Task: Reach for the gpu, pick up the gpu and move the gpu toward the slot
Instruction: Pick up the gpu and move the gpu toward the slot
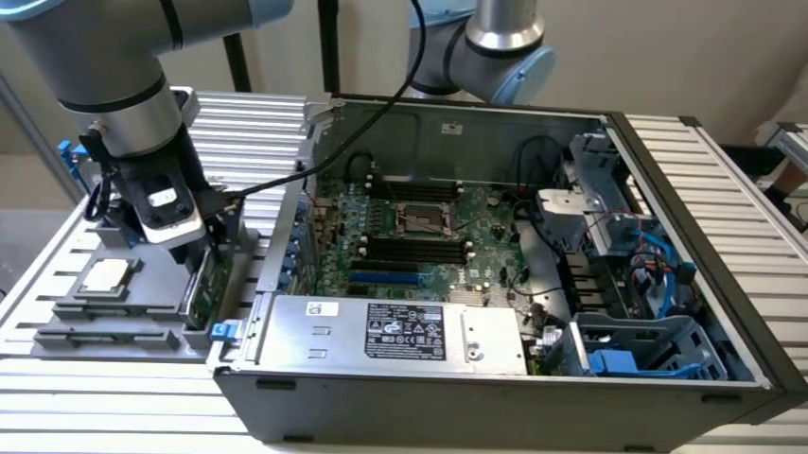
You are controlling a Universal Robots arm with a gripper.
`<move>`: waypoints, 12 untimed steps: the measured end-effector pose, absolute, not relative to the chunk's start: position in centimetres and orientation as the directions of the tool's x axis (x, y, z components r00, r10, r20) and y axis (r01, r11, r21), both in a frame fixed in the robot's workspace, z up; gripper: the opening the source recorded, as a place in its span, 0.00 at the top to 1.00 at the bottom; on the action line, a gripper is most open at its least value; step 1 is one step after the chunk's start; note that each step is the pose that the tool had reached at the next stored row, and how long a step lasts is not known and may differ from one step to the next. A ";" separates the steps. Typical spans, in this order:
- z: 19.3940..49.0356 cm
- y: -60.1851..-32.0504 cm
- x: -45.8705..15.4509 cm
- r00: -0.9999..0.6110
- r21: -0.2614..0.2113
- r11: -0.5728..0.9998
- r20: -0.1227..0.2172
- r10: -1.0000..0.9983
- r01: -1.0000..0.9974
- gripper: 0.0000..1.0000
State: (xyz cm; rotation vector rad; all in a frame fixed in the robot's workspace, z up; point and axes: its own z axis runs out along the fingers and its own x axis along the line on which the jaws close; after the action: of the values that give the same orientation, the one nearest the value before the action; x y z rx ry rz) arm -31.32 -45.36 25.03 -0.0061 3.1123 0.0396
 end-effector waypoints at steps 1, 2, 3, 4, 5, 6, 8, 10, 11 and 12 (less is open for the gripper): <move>24.9 -45.4 -31.4 -1.000 0.024 1.000 -0.030 -0.003 -0.004 0.46; 24.7 -45.4 -31.4 -1.000 0.023 1.000 -0.030 -0.002 -0.003 0.46; 24.5 -45.4 -31.4 -1.000 0.021 1.000 -0.031 -0.002 -0.002 0.46; 24.4 -45.3 -31.4 -0.999 0.020 1.000 -0.032 -0.001 -0.002 0.46; 24.2 -45.3 -31.4 -0.999 0.019 1.000 -0.032 -0.001 -0.002 0.46; 24.1 -45.3 -31.4 -0.999 0.019 1.000 -0.033 -0.001 -0.001 0.46; 23.9 -45.3 -31.4 -0.999 0.019 1.000 -0.033 0.000 -0.001 0.46; 23.9 -45.2 -31.4 -0.999 0.018 1.000 -0.033 0.000 0.000 0.46; 23.8 -45.2 -31.4 -0.999 0.018 1.000 -0.033 0.000 0.000 0.49; 23.8 -45.1 -31.4 -0.999 0.018 1.000 -0.033 0.000 0.000 0.49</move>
State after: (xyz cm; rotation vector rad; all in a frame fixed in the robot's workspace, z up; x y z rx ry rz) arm -31.43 -45.10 23.84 0.0002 3.1081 0.0286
